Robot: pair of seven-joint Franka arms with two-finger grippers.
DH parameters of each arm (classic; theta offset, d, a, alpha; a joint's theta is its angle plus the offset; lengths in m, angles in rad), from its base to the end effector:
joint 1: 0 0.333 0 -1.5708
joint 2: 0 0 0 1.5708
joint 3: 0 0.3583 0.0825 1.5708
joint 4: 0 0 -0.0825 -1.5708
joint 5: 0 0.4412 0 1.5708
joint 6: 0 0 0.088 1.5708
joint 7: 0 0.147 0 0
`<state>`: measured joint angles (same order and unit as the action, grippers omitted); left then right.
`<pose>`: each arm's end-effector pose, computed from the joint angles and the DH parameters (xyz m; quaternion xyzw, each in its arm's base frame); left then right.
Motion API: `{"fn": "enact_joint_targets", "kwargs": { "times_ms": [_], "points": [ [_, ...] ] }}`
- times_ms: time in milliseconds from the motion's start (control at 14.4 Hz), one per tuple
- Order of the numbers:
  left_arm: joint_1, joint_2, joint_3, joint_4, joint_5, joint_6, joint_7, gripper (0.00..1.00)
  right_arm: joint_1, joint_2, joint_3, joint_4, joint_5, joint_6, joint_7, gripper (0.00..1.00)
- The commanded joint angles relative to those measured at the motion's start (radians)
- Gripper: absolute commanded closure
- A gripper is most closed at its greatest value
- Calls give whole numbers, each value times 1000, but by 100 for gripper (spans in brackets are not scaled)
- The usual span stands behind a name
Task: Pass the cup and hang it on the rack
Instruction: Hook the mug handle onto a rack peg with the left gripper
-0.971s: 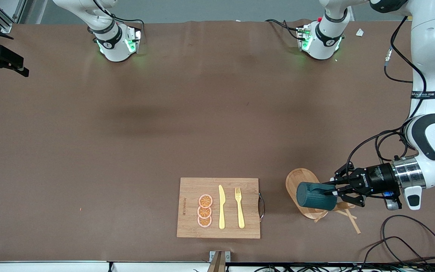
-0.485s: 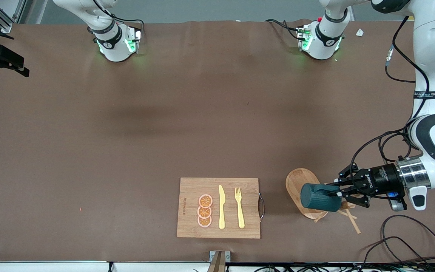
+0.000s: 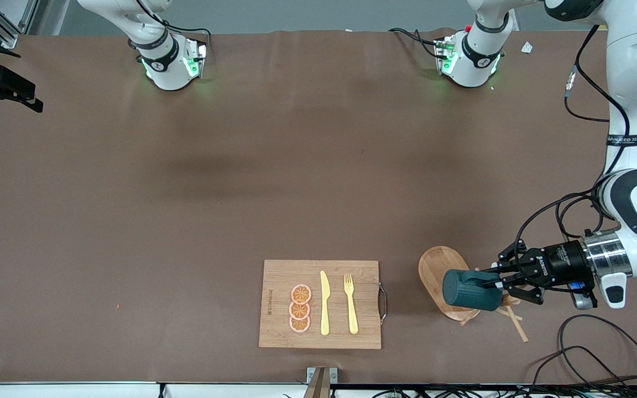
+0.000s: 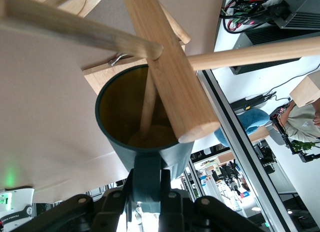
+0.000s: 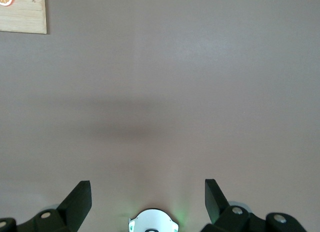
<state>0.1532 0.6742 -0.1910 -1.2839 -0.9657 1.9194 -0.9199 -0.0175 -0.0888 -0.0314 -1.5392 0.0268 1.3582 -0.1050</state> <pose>0.8276 -0.0810 0.3817 0.6954 0.5291 -0.2355 0.4255 0.5521 -0.0236 0.6777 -0.9984 -0.0304 0.0448 0.0181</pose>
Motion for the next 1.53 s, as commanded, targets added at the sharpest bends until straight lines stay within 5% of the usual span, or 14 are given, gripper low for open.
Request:
{"fn": "enact_joint_targets", "kwargs": {
  "times_ms": [0,1109,1456],
  "points": [
    [12,18,-2,21,-24,-19,29,100,-2,3,5,10,-7,-5,-10,0],
    [20,30,-1,21,-24,-19,64,99,-2,4,5,10,-7,-5,-10,0],
    [20,33,1,21,-24,-19,64,84,-2,3,7,10,-7,-4,-10,0]
  ]
}}
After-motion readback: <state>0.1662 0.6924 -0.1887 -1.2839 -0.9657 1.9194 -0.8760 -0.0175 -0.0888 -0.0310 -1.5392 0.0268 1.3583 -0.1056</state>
